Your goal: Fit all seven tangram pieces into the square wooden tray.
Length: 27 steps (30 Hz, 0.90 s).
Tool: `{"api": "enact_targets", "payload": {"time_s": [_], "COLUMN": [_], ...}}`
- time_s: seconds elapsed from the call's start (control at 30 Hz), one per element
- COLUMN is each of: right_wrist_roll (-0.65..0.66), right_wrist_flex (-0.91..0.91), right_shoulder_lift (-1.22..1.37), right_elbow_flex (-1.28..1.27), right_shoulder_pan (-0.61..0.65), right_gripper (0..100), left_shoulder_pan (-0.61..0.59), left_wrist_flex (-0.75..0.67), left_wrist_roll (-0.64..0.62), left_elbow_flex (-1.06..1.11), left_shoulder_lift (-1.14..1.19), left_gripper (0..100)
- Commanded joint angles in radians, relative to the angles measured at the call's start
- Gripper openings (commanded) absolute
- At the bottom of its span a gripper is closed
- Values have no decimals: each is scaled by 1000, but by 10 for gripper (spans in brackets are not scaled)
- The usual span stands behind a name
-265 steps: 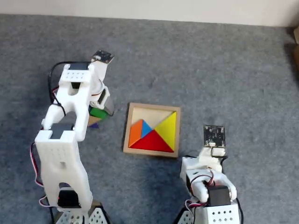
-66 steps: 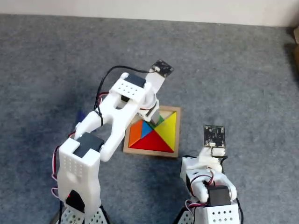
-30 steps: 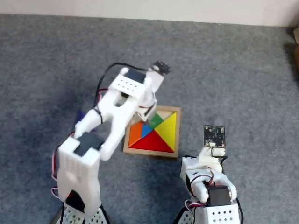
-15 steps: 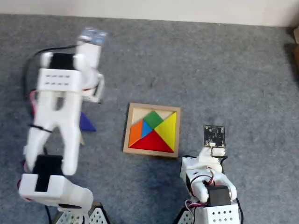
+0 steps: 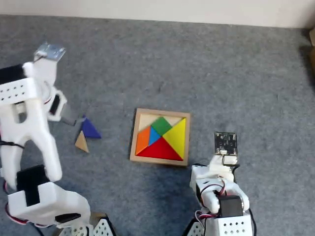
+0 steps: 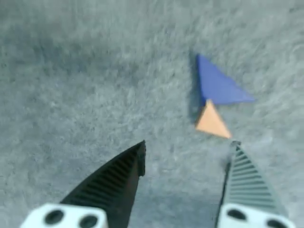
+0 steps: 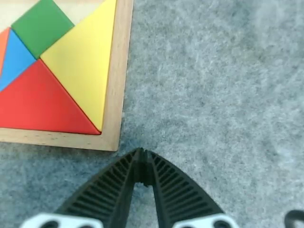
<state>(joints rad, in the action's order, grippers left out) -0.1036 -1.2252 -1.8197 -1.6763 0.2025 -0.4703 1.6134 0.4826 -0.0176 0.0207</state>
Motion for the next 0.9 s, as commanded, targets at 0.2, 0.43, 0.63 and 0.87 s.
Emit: {"api": "enact_targets", "payload": {"time_s": [0.2, 0.43, 0.63, 0.87], "right_wrist_roll": [-8, -8, -8, -8], "right_wrist_flex": [-5, -5, -5, -5], "right_shoulder_lift": [-19, -19, -19, -19], "right_elbow_flex": [-108, -108, -108, -108], "right_shoulder_pan": [-4, -5, -5, -5], "right_gripper": [5, 5, 5, 5], "left_shoulder_pan": [-104, -24, -21, 45], "left_wrist_flex": [-262, -371, -661, -773], "left_wrist_roll": [259, 256, 261, 310], "left_elbow_flex": [234, 390, 558, 699], "left_shoulder_lift": [-44, -42, -42, -48], "left_gripper": [270, 270, 270, 253]}}
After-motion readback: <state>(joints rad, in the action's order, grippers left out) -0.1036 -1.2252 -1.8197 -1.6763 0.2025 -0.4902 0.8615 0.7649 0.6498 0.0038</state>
